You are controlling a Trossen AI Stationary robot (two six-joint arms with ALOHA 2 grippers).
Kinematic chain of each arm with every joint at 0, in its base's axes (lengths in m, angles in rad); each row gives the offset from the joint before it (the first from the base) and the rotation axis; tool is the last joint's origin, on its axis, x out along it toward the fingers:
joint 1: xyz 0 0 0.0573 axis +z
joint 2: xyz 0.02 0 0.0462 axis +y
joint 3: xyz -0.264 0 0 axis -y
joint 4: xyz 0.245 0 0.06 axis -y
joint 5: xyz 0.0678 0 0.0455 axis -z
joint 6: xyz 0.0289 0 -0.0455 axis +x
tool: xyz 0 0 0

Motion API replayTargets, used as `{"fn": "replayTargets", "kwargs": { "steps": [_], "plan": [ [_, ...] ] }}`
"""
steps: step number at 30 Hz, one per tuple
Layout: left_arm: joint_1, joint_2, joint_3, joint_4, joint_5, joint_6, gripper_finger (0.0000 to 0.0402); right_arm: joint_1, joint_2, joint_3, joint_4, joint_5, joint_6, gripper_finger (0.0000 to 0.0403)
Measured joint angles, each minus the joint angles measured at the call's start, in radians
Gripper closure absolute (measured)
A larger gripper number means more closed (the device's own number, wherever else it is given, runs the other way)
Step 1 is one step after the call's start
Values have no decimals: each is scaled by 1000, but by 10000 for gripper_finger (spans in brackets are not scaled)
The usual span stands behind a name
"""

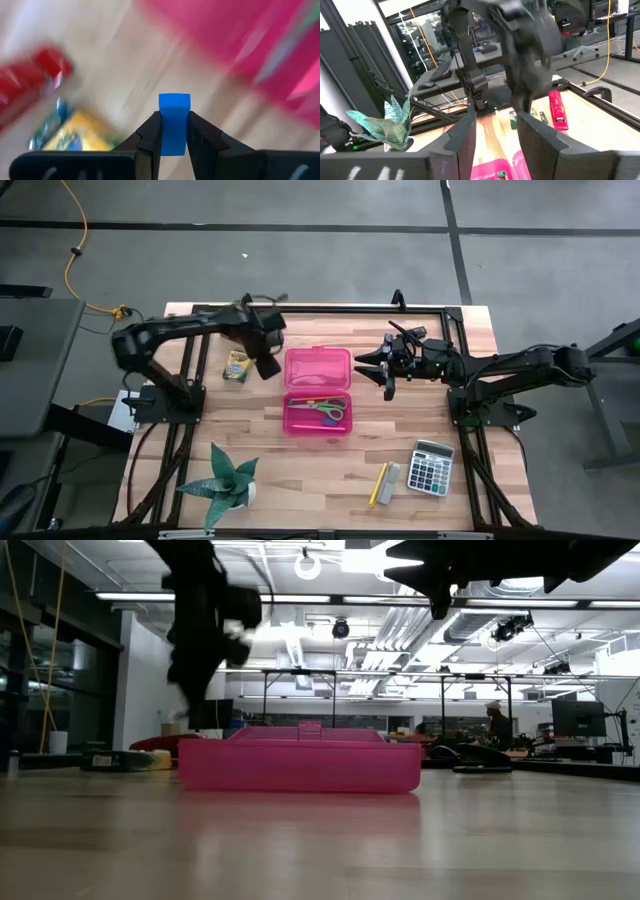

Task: Pack school essentials
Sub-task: Put the blue eraser into the pink supply box

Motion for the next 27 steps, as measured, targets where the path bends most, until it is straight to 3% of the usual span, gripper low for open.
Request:
{"fn": "replayTargets", "kwargs": {
  "steps": [3, 8, 15, 22, 27],
  "plan": [
    [4, -128, 27, 73, 31, -38, 338, 0, 0, 0, -9, 0, 0, 268],
    [-6, -365, -23, 379, 115, -133, 338, 0, 0, 0, -6, 0, 0, 268],
    [-132, -641, -274, 904, 127, -217, 336, 0, 0, 0, -6, 0, 0, 268],
    [-255, -727, -546, 1320, 92, -309, 335, 0, 0, 0, -6, 0, -1, 268],
    [-273, -726, -589, 1402, 54, -349, 334, 0, 0, 0, -5, 0, -16, 268]
  ]
}}
